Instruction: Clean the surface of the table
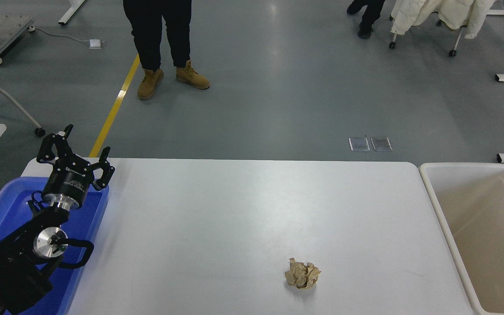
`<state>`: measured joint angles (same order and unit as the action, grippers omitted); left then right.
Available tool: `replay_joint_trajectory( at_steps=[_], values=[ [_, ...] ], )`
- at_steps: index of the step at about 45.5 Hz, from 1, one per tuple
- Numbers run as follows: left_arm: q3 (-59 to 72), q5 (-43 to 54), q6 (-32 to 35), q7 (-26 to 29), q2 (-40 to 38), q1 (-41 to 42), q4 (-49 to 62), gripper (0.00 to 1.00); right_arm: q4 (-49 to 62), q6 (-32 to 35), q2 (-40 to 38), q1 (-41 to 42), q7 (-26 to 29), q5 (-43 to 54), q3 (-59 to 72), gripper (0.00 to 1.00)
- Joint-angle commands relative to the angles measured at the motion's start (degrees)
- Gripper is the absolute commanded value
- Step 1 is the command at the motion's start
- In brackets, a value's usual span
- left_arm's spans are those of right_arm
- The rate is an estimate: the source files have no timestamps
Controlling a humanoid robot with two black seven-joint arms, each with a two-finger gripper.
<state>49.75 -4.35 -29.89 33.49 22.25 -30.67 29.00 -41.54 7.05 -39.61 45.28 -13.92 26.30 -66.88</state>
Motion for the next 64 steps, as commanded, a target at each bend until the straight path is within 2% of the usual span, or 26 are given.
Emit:
replay_joint_trajectory(
  at_steps=[1,16,24,34,44,53,64],
  values=[
    [0.0,0.0,0.0,0.0,0.0,0.0,0.0,1.00,-7.1,6.8,8.6,-10.8,-0.3,0.4,-14.2,0.99],
    [0.0,0.0,-0.1,0.0,0.0,0.0,0.0,1.00,-4.9,7.5,12.1,-19.1,-1.4,1.0,-9.4,0.99],
    [0.0,0.0,0.0,0.0,0.0,0.0,0.0,1.00,-1.8,7.5,13.1,-20.1,-2.4,1.0,-1.6,0.99],
    [0.0,0.0,0.0,0.0,0.0,0.0,0.0,1.00,-1.5,7.4,13.9,-20.2,-5.0,0.9,-1.9,0.99],
    [0.0,0.0,-0.1,0.0,0.0,0.0,0.0,1.00,0.1,7.1,13.2,-17.2,-5.0,0.2,-1.4,0.99],
    [0.0,0.0,0.0,0.0,0.1,0.0,0.0,1.00,6.3,6.9,10.0,-12.3,-5.0,0.1,0.0,0.99],
    [0.0,0.0,-0.1,0.0,0.0,0.0,0.0,1.00,12.2,7.0,4.6,-2.6,-4.9,0.0,18.0,0.99]
  ],
)
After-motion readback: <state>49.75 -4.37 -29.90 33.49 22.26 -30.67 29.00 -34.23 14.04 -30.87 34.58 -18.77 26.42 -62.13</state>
